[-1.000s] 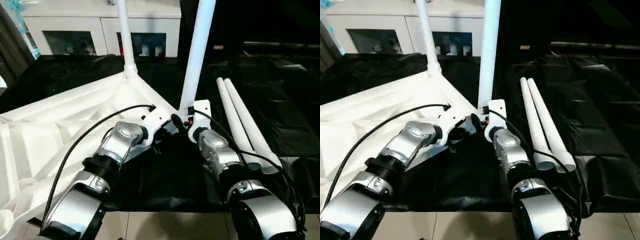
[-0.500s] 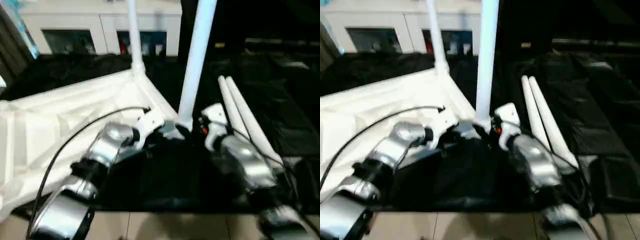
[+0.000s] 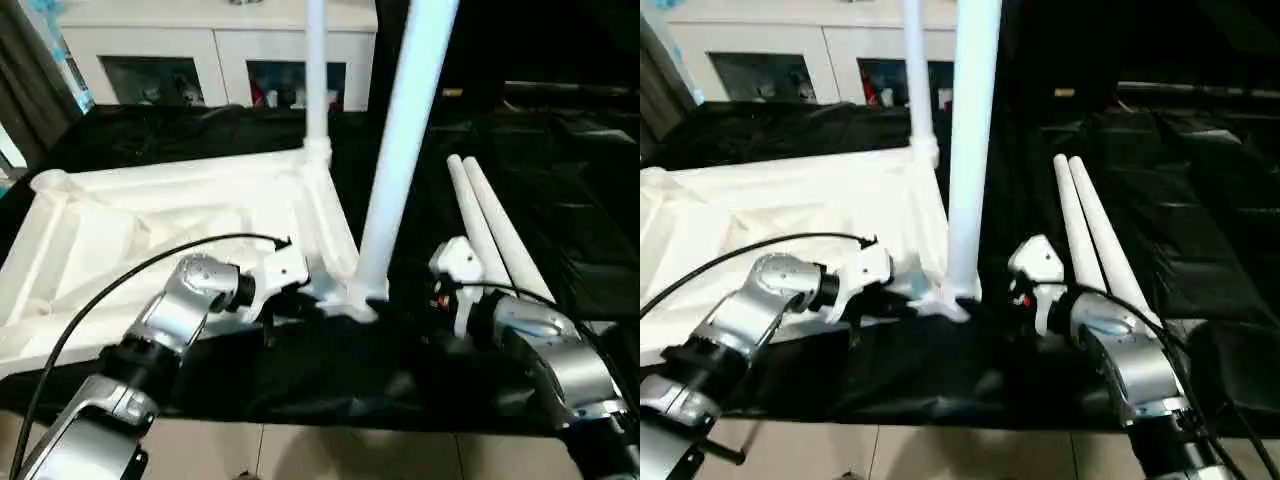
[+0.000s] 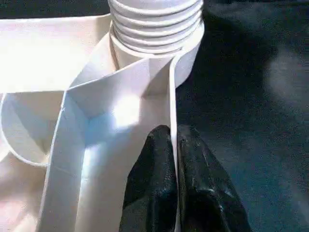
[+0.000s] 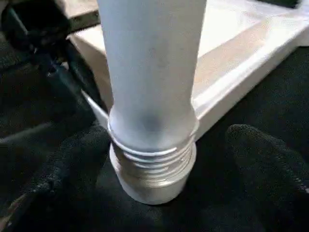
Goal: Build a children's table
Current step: Insert table leg to table base, then rotate leg to tighten
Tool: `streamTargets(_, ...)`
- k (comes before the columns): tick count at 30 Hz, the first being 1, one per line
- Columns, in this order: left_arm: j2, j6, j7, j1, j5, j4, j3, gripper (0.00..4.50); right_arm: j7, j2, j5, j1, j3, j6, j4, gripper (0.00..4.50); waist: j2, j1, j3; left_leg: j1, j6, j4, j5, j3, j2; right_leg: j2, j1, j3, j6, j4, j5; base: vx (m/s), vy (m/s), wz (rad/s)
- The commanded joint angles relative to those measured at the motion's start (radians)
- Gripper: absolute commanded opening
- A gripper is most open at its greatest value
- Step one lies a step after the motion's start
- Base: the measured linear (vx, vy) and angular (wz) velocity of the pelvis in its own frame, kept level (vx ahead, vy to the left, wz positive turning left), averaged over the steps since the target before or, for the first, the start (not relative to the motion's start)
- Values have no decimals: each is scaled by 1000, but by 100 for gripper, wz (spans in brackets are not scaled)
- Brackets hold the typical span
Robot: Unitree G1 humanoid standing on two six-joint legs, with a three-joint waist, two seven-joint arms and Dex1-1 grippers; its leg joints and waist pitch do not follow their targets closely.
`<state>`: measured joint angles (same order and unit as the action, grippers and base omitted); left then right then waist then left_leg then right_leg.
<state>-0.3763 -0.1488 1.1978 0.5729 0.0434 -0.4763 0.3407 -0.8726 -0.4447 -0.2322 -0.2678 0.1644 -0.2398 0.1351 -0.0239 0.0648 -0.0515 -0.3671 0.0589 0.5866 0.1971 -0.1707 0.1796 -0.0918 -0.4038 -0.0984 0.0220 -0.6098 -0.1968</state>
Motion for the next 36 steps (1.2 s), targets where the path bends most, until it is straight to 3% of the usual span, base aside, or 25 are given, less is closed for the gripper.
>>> streamTargets(1, 13, 15, 43, -3, -50, 43, 10, 0, -26, -12, 10, 2, 11, -9, -34, 432, 13, 0, 62, 0, -100, -60, 112, 9, 51, -65, 64, 62, 233, 70, -102, 0, 0, 0)
streamTargets(8, 5, -4, 69, -15, -56, 82, 10, 0, -44, -9, 19, -15, 33, 1, -19, 432, 11, 3, 65, 0, -97, -58, 96, 11, 51, -66, 66, 61, 228, 66, -97, 0, 0, 0)
streamTargets(13, 8, -11, 73, -17, -55, 92, 11, 0, -47, 8, 31, -30, 45, 20, 8, 432, 8, 6, 69, 1, -111, -54, 65, 12, 51, -65, 67, 60, 247, 57, -31, 0, 0, 0)
streamTargets(18, 10, -15, 75, -16, -54, 93, 10, 0, -44, 28, 34, -50, 49, 38, 44, 432, 8, 10, 69, 2, -108, -52, 69, 11, 51, -65, 67, 60, 254, 56, -33, 0, 0, 0)
streamTargets(36, 19, -33, 46, -14, -50, 75, -2, 0, -45, 58, 46, -61, 50, 76, 115, 284, 8, 18, 72, 2, -105, -48, 66, 11, 49, -63, 68, 60, 252, 52, -29, 0, 0, 0)
